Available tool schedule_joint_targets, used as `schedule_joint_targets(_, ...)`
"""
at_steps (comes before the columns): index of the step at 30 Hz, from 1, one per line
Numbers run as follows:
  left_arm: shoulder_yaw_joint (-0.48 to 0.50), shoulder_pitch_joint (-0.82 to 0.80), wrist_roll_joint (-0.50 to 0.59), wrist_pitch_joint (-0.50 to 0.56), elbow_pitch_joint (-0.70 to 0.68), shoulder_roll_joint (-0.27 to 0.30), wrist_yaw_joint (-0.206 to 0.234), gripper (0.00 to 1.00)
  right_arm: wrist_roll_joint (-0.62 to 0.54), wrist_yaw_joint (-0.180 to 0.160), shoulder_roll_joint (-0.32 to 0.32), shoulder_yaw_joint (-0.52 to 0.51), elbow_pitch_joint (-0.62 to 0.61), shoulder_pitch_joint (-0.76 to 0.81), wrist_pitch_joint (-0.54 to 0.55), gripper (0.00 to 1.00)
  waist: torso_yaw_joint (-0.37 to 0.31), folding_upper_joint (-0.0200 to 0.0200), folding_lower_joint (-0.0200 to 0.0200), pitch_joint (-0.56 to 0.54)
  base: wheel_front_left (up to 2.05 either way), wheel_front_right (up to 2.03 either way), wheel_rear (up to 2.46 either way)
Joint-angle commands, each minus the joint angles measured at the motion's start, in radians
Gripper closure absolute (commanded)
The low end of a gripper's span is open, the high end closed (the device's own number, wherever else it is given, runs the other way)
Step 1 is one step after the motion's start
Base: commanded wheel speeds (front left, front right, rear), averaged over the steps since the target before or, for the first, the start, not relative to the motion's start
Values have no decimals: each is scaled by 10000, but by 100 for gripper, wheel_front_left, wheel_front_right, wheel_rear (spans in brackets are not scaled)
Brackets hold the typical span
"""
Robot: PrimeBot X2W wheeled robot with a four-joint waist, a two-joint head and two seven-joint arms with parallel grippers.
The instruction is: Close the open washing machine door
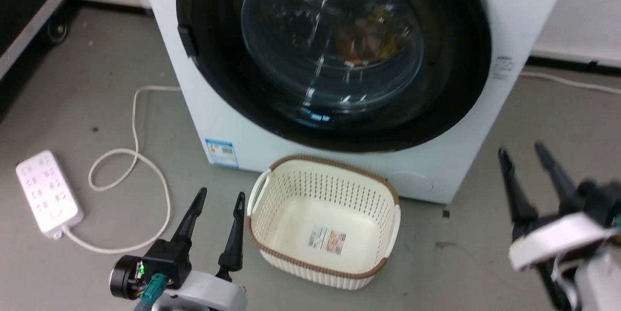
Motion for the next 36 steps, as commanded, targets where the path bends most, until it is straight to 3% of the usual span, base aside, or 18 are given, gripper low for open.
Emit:
schedule_joint_targets(1,14,154,54,-43,61,3,-64,0,-320,-6,441,-350,-348,563,-44,0,-204,-1,4,-388,0,0,0)
schedule_joint_targets(6,-14,320,23,-43,206,3,-97,0,-1338,-6,1603,-1126,-1382,1831,-44,0,-306,-1,4,-607,0,0,0)
schedule_joint_targets(12,-25,452,73,-43,459,3,-115,0,-2210,-6,2129,-1524,-1988,2614,-45,0,-384,-1,4,-756,0,0,0)
schedule_joint_targets(36,55,46,60,-44,653,3,-144,0,-2170,-6,2255,-1378,-1906,2914,-45,0,-669,-1,4,-552,0,0,0)
